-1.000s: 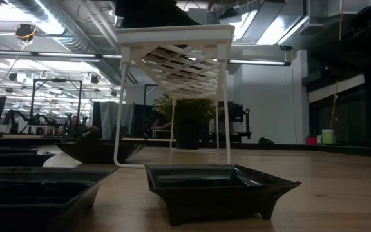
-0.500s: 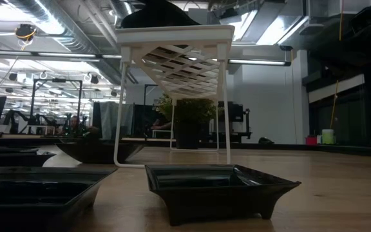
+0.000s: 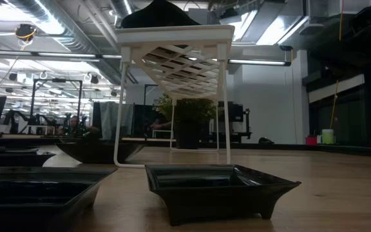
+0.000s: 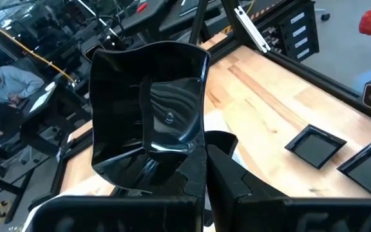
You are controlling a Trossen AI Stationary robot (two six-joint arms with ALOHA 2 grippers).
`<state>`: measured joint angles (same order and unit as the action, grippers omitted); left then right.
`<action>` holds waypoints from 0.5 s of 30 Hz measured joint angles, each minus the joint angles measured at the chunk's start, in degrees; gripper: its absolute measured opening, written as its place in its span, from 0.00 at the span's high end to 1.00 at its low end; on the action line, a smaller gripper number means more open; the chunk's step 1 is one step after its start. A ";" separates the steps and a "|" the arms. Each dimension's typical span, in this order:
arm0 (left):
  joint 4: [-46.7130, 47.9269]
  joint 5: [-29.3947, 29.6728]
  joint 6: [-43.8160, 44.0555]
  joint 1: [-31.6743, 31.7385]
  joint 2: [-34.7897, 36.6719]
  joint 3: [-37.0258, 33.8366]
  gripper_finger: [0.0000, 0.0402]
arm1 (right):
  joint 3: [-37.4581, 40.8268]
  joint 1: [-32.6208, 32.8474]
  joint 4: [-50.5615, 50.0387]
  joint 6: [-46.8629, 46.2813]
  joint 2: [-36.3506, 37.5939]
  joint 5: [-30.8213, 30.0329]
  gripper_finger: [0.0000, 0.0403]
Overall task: Pick & Place Mini shaped plates
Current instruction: Stack the top distorted square plate on top of the distorted square plate on the shelf
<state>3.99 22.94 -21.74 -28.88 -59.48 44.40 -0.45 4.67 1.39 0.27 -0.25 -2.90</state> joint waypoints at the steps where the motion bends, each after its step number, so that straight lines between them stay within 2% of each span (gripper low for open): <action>1: -0.11 -0.01 0.00 0.00 0.00 0.00 1.00 | 0.00 0.00 -0.01 -0.02 0.00 0.00 0.79; 15: -2.61 0.07 -0.45 0.00 -5.49 0.06 1.00 | 0.00 0.01 0.01 0.01 0.00 0.00 0.79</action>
<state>1.38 23.00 -22.19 -28.88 -64.97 44.47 -0.45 4.68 1.40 0.27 -0.25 -2.90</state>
